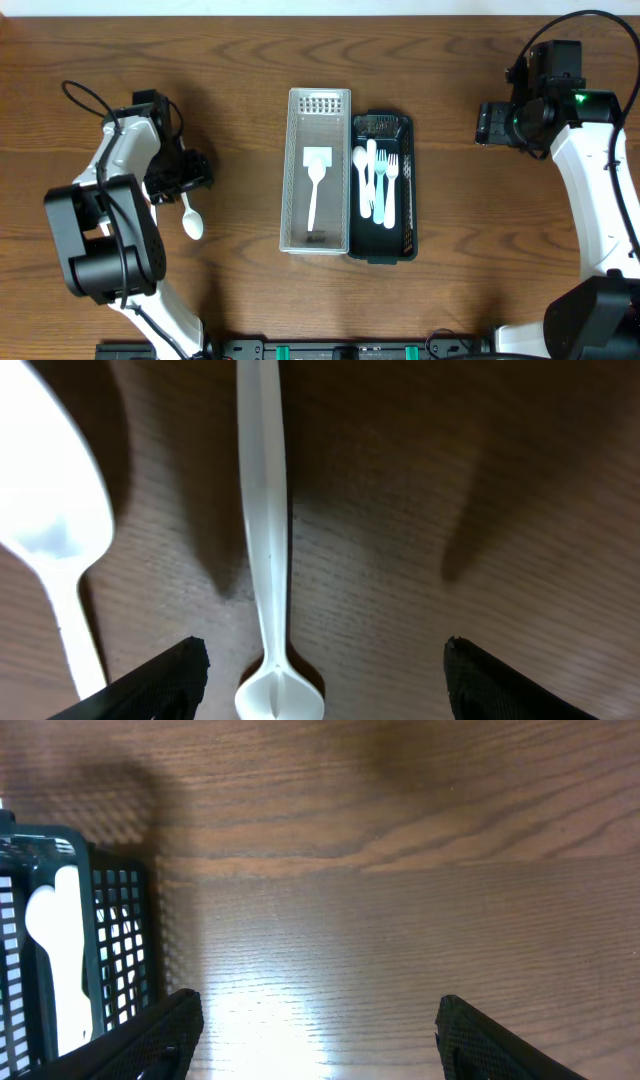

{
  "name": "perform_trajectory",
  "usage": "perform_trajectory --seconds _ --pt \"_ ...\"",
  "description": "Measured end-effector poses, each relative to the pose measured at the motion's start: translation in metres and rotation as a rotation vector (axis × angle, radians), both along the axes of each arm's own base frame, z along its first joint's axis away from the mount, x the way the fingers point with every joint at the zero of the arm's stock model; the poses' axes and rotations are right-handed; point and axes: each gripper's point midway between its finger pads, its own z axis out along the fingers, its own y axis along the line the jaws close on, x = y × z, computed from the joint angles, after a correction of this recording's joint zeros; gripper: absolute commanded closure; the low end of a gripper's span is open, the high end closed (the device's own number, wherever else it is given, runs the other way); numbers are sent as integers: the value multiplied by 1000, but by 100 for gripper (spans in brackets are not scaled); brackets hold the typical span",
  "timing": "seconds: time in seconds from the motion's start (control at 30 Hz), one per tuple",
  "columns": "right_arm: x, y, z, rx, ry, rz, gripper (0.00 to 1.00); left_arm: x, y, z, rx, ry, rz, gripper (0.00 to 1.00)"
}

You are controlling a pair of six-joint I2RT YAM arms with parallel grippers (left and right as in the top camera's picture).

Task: Pack container
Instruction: 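Move the left gripper back toward the remaining white spoons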

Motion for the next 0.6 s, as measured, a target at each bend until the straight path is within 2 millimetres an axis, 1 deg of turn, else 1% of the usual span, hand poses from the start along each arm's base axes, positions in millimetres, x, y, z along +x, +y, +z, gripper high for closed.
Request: perform_trajectory --seconds 0.2,0.37,0.4,0.53,0.6 --pt "0 0 0 0 0 0 22 -5 -1 -17 -11 53 0 22" --pt "0 0 0 0 1 0 22 -5 -1 -17 -13 53 -2 22" --pt "0 0 0 0 1 0 22 -5 -1 -17 -13 54 -2 23" --pt "0 0 0 0 1 0 22 -7 -2 -16 -15 62 -2 41" --pt "0 0 0 0 1 0 22 -9 -2 -16 -16 69 -1 47"
